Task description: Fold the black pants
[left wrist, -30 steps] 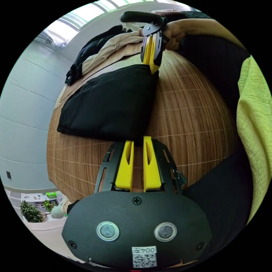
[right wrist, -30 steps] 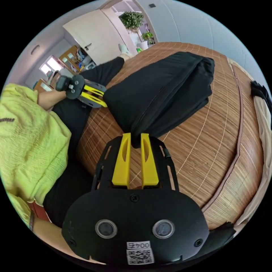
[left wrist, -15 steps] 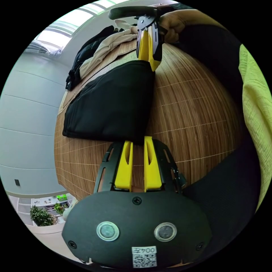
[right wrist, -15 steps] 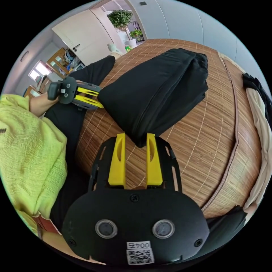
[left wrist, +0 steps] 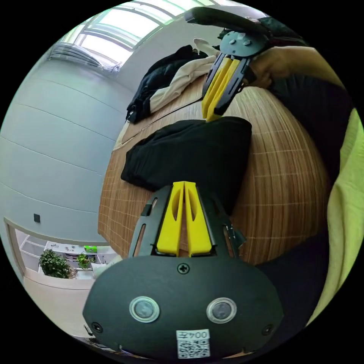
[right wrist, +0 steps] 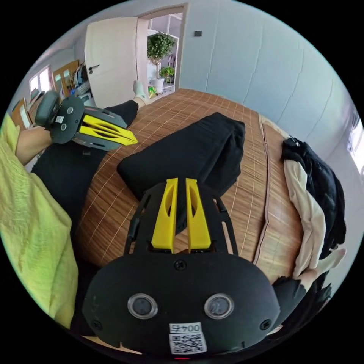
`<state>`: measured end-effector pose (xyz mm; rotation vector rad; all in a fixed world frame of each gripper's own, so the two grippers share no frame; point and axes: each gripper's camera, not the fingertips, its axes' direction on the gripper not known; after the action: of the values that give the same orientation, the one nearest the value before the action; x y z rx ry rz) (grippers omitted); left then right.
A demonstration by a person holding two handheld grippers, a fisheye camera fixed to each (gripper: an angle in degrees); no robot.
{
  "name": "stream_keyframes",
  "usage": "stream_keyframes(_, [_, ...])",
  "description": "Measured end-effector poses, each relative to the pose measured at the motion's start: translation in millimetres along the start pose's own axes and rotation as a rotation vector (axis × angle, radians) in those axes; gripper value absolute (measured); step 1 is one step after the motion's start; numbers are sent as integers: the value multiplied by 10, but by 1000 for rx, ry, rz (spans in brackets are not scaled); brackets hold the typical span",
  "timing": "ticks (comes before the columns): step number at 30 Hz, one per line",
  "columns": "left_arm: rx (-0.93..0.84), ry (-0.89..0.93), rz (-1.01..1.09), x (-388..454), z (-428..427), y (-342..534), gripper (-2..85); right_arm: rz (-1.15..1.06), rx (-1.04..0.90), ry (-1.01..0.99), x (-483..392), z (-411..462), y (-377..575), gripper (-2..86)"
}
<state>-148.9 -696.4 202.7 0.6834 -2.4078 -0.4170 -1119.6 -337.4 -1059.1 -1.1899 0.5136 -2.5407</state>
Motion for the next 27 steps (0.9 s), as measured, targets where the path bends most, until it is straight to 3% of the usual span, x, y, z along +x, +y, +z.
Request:
stream_keyframes(4, [-51, 74, 3, 130, 475, -106, 5, -11, -188, 35, -45, 498, 84, 52])
stream_keyframes(10, [-5, 71, -89, -12, 475, -35, 12, 148, -95, -96, 187, 453, 274, 62])
stream_keyframes(16, [66, 45, -289, -391, 191, 91, 72, 354, 38, -175, 382, 100, 584, 118])
stream_keyframes(21, [-48, 247, -437, -704, 681, 37, 95, 382, -38, -232, 416, 353, 518, 134])
stream_keyframes(27, [-77, 295, -402, -801, 732, -28, 88, 408, -161, -292, 456, 580, 558, 104])
